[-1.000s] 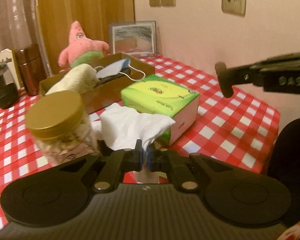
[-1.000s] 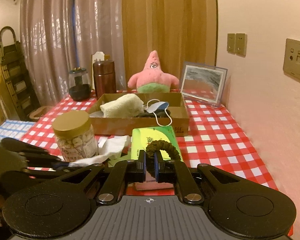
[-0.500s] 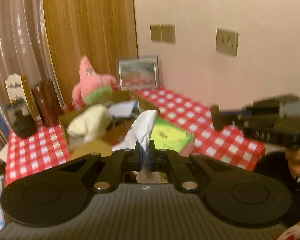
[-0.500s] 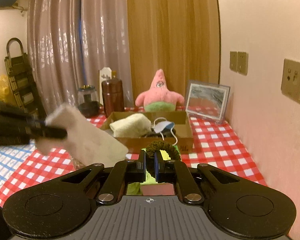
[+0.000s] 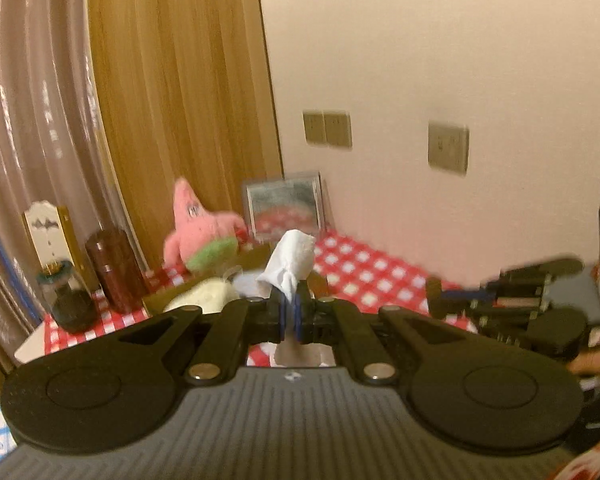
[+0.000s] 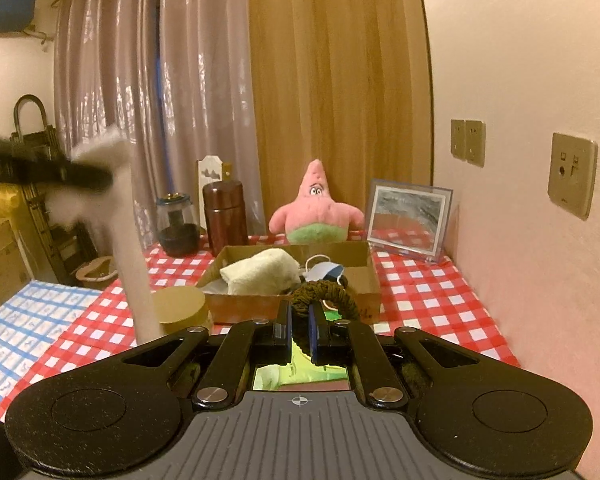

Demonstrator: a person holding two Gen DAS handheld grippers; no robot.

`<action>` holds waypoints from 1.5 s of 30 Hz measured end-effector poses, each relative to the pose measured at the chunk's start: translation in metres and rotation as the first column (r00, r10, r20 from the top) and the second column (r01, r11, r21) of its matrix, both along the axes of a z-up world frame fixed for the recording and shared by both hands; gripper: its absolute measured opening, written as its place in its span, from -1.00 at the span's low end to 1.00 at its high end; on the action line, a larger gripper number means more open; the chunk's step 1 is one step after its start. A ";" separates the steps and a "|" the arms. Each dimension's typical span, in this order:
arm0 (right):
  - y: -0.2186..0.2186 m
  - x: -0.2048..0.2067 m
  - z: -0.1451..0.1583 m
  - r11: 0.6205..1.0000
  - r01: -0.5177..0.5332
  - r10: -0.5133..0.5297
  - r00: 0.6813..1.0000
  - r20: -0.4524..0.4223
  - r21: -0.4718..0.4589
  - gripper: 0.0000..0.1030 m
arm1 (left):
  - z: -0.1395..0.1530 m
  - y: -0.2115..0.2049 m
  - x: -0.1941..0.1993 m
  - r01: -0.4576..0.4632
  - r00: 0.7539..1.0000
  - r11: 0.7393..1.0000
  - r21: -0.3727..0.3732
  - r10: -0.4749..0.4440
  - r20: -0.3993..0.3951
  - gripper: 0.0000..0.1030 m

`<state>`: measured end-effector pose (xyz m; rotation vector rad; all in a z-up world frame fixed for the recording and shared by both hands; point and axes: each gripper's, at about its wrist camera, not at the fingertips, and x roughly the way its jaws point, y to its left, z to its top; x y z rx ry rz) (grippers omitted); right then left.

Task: Organize soft objects
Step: 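Grasp and lift the white cloth with the left tool while the right tool holds the scrunchie, then carry the white cloth and the scrunchie over the cardboard box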

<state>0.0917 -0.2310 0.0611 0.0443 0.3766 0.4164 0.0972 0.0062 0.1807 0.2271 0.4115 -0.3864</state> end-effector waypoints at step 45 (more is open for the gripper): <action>0.019 0.040 -0.039 0.999 -0.030 0.027 0.994 -0.102 -0.024 -0.84 | -0.254 -0.040 0.037 0.228 0.911 0.909 0.349 -0.073 -0.405 -0.79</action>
